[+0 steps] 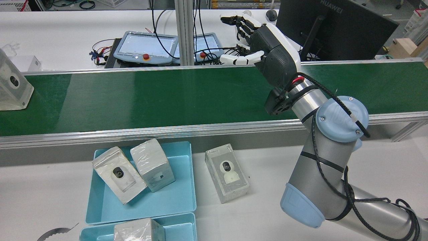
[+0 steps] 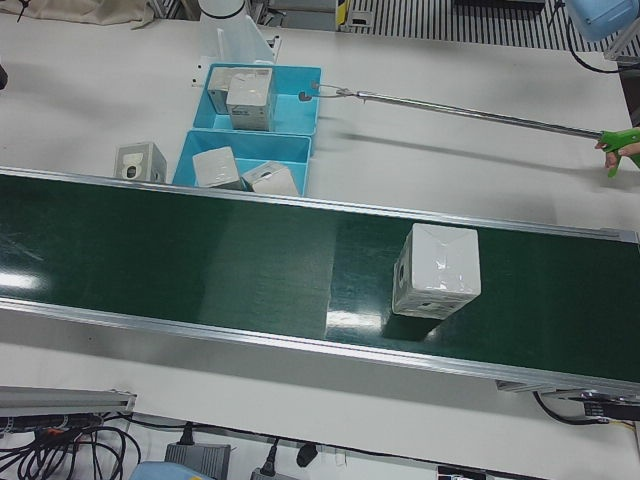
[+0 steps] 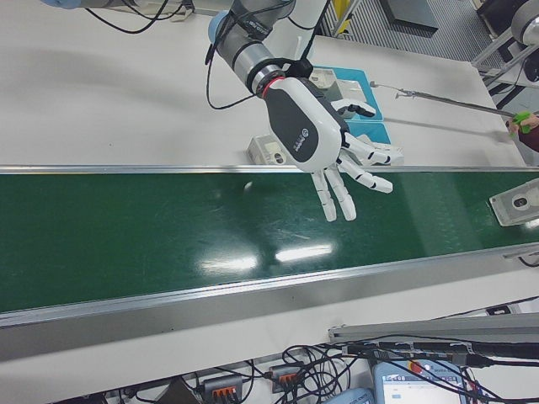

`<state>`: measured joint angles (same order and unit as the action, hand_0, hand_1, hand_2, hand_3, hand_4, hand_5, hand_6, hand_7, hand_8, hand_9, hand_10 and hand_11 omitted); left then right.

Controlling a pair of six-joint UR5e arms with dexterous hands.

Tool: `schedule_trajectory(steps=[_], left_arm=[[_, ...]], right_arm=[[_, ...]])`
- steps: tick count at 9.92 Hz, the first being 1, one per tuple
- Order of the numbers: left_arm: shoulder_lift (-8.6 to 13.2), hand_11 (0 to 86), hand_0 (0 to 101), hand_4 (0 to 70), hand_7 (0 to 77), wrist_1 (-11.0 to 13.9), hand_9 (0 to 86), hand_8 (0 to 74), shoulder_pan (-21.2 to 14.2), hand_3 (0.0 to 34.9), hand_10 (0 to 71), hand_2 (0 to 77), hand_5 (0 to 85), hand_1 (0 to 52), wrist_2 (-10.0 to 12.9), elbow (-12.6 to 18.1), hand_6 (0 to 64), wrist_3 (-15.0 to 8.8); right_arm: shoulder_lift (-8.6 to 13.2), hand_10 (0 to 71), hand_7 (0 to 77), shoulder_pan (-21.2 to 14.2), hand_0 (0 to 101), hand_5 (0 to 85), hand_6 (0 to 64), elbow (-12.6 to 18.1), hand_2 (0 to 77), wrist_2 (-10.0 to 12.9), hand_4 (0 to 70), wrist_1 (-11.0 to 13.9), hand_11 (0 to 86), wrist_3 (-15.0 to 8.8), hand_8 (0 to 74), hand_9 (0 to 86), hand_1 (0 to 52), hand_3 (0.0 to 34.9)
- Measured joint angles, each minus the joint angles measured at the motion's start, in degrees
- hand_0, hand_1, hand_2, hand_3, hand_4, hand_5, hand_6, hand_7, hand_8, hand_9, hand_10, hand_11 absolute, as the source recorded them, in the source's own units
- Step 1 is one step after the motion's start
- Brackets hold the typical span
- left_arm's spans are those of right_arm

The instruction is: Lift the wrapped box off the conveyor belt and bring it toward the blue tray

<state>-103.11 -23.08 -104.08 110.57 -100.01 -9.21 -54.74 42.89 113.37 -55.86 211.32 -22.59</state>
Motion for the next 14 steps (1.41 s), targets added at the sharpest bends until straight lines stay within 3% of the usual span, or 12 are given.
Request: schedule_trajectory(steps=[1, 3, 6, 7, 8, 9, 10, 12, 13, 14], left_arm=[[0.00, 0.0, 0, 0.0, 0.5, 0.00, 0.5, 0.5, 0.00, 0.0, 0.0, 1.1, 0.5, 0.0, 0.00, 0.00, 0.0, 0.00], [0.00, 0.0, 0, 0.0, 0.5, 0.00, 0.0, 0.5, 0.00, 0.0, 0.0, 0.5, 0.5, 0.0, 0.00, 0.00, 0.0, 0.00], [0.00, 0.0, 0, 0.0, 0.5, 0.00, 0.0, 0.5, 0.00, 0.0, 0.5, 1.1, 0.5, 0.0, 0.00, 0.00, 0.0, 0.00], [0.00, 0.0, 0, 0.0, 0.5, 0.00, 0.5, 0.0, 0.00, 0.0, 0.5, 1.1, 0.5, 0.0, 0.00, 0.00, 0.0, 0.00], [0.00, 0.0, 0, 0.0, 0.5, 0.00, 0.5, 0.0, 0.00, 0.0, 0.5, 1.1, 0.5, 0.0, 0.00, 0.00, 0.0, 0.00], [0.00, 0.0, 0, 0.0, 0.5, 0.00, 0.0, 0.5, 0.00, 0.0, 0.0, 1.1, 0.5, 0.0, 0.00, 0.00, 0.0, 0.00], [0.00, 0.0, 0, 0.0, 0.5, 0.00, 0.0, 0.5, 0.00, 0.0, 0.0, 1.1, 0.5, 0.0, 0.00, 0.00, 0.0, 0.00], [0.00, 0.0, 0, 0.0, 0.5, 0.00, 0.0, 0.5, 0.00, 0.0, 0.0, 1.1, 0.5, 0.0, 0.00, 0.00, 0.0, 0.00], [0.00, 0.0, 0, 0.0, 0.5, 0.00, 0.0, 0.5, 0.00, 0.0, 0.0, 0.5, 0.5, 0.0, 0.00, 0.00, 0.0, 0.00], [0.00, 0.0, 0, 0.0, 0.5, 0.00, 0.0, 0.0, 0.00, 0.0, 0.5, 0.5, 0.5, 0.0, 0.00, 0.00, 0.0, 0.00]], right_arm=[[-0.23, 2.2, 19.6, 0.19, 46, 26.2, 0.0, -0.01, 25.1, 0.42, 18.5, -0.05, 4.4, 0.68, 0.0, 2.7, 12.0, 30.5], [-0.97, 3.3, 18.5, 0.31, 44, 27.3, 0.0, 0.08, 25.1, 0.60, 18.5, -0.16, 4.9, 1.75, 0.0, 2.7, 12.0, 30.6], [-2.17, 3.3, 16.9, 0.48, 46, 24.5, 0.0, 0.23, 24.0, 0.42, 13.1, -0.23, 4.9, 2.34, 0.0, 2.7, 16.4, 30.5], [-2.66, 0.5, 16.9, 0.66, 46, 13.6, 0.0, 0.39, 15.8, 0.30, 10.4, -0.23, 2.2, 2.64, 0.0, 2.7, 11.5, 30.5], [-3.09, 0.5, 14.7, 1.06, 39, 7.6, 0.0, 0.55, 9.8, 0.18, 7.6, -0.24, 1.6, 2.90, 8.7, 1.6, 2.2, 30.5], [-3.31, 0.5, 14.7, 1.41, 39, 7.6, 0.0, 0.61, 9.8, 0.10, 7.6, -0.24, 1.6, 2.90, 8.7, 1.6, 2.2, 30.5], [-3.37, 0.5, 15.8, 1.60, 36, 9.3, 0.0, 0.31, 1.6, -0.08, 10.9, -0.19, 1.6, 2.72, 9.3, 1.6, 1.6, 30.5], [-3.43, 0.5, 17.5, 2.41, 38, 9.3, 0.0, -0.99, 1.6, -3.16, 12.5, 0.22, 1.6, 2.22, 9.3, 1.6, 2.7, 30.4], [-3.69, 0.5, 19.1, 4.02, 47, 16.9, 0.0, -1.62, 1.6, -5.74, 14.7, 0.99, 1.6, 2.15, 0.0, 1.6, 18.0, 30.4], [-4.21, 0.0, 19.1, 6.21, 47, 16.9, 0.0, -1.94, 8.7, -8.19, 9.8, 2.29, 1.1, 3.06, 0.0, 3.8, 12.0, 30.4]])
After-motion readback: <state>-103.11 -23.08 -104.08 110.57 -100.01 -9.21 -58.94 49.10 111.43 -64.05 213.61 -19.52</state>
